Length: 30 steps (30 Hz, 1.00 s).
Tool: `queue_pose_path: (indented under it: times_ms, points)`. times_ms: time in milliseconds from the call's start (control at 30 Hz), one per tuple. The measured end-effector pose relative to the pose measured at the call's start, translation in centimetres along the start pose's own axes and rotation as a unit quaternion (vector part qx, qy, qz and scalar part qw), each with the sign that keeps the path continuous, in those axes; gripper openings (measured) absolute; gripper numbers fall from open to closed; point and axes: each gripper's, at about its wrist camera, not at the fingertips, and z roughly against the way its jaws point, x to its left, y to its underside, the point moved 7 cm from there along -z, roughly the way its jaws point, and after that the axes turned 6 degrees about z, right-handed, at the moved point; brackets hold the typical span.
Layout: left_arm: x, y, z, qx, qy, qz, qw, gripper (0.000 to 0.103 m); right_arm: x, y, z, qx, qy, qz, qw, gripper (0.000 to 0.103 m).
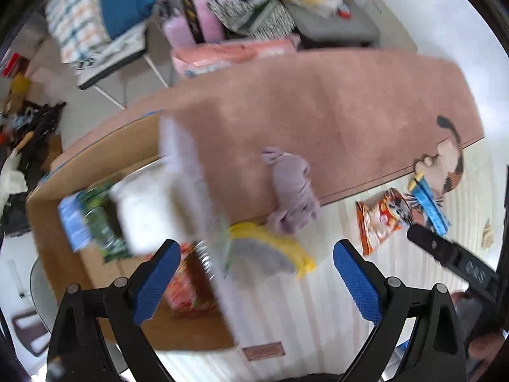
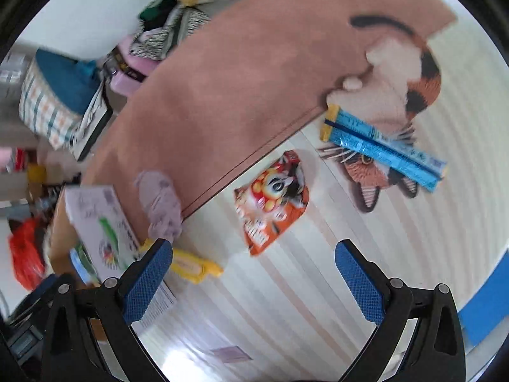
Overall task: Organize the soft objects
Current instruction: 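Grasp the lilac towel with the left tool while the right tool grasps the panda snack bag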
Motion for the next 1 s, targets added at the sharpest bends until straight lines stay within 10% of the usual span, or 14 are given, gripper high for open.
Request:
queue_pose_path:
  times_ms: [567,700,1000]
  points:
    - [-3.4,-3.8,-12.7,0.153,-0.006,-0.023,0.988,0.096,-2.5,-1.9,-10.4,0.081,-0.04,-0.105,0.99,0.081]
    - [-2.9,-3.2,-13.6,0.169,-0.018,-0.023,0.9853,0.053,-2.0,-2.3,-11.2,0.079,-0.019,-0.097,0.992,0.074]
    - [-2.3,-1.4,-11.7,0.134,-0.009,-0.017,0.9908,0.034,-0.2,-2.4,-11.4,0.056,0.019,-0.056,0.997,0.058]
